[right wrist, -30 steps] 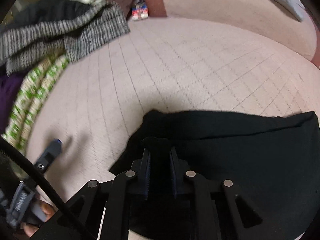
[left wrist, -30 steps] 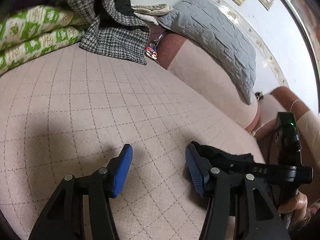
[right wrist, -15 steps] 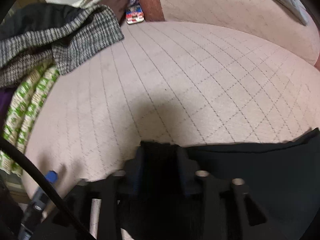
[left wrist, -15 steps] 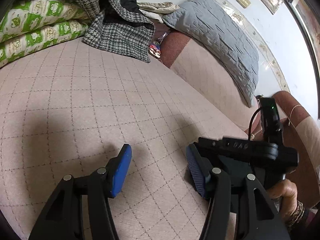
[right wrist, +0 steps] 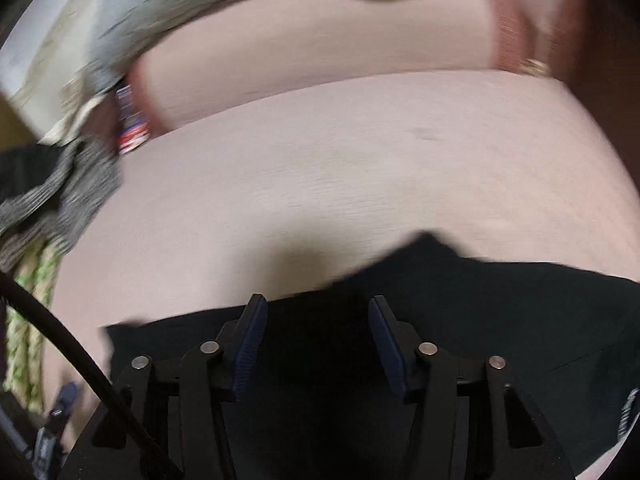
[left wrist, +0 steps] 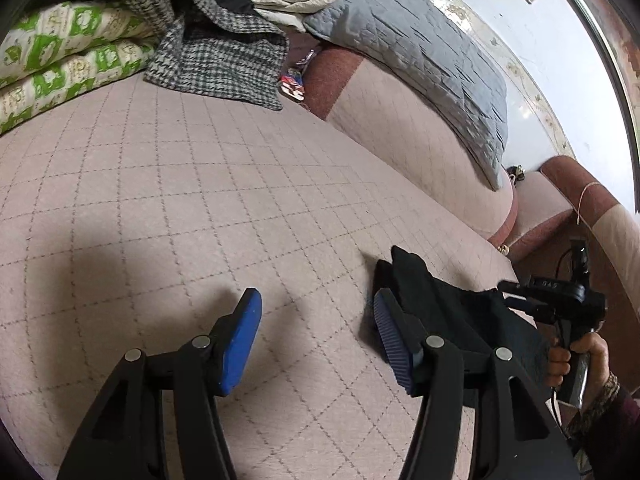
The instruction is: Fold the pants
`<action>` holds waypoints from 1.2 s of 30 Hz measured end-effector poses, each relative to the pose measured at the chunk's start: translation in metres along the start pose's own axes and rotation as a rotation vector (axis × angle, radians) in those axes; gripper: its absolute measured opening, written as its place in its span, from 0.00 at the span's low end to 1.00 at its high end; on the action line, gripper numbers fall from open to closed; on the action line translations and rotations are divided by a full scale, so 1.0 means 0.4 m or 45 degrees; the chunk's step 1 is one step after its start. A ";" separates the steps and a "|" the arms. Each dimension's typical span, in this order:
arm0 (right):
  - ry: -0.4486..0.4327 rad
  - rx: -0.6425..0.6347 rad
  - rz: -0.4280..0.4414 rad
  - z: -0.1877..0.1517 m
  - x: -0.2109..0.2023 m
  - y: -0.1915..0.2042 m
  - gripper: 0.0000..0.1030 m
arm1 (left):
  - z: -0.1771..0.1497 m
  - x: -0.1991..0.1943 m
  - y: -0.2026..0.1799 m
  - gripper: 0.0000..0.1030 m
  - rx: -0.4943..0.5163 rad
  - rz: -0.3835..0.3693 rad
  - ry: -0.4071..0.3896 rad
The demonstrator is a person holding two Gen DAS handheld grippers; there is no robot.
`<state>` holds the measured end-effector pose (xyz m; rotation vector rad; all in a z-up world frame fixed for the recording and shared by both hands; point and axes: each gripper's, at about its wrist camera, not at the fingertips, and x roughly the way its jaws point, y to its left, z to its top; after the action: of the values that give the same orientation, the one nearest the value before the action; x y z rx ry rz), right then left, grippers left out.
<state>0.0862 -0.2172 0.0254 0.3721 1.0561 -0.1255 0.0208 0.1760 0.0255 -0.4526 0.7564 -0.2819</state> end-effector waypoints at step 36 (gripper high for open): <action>0.449 -0.283 0.400 -0.038 0.144 0.496 0.47 | -0.012 0.113 -0.036 0.10 -0.187 -0.177 0.209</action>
<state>0.1570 -0.0229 0.0163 0.3604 1.3296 0.3476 0.0478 0.1440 0.0029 -0.6276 0.9111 -0.3987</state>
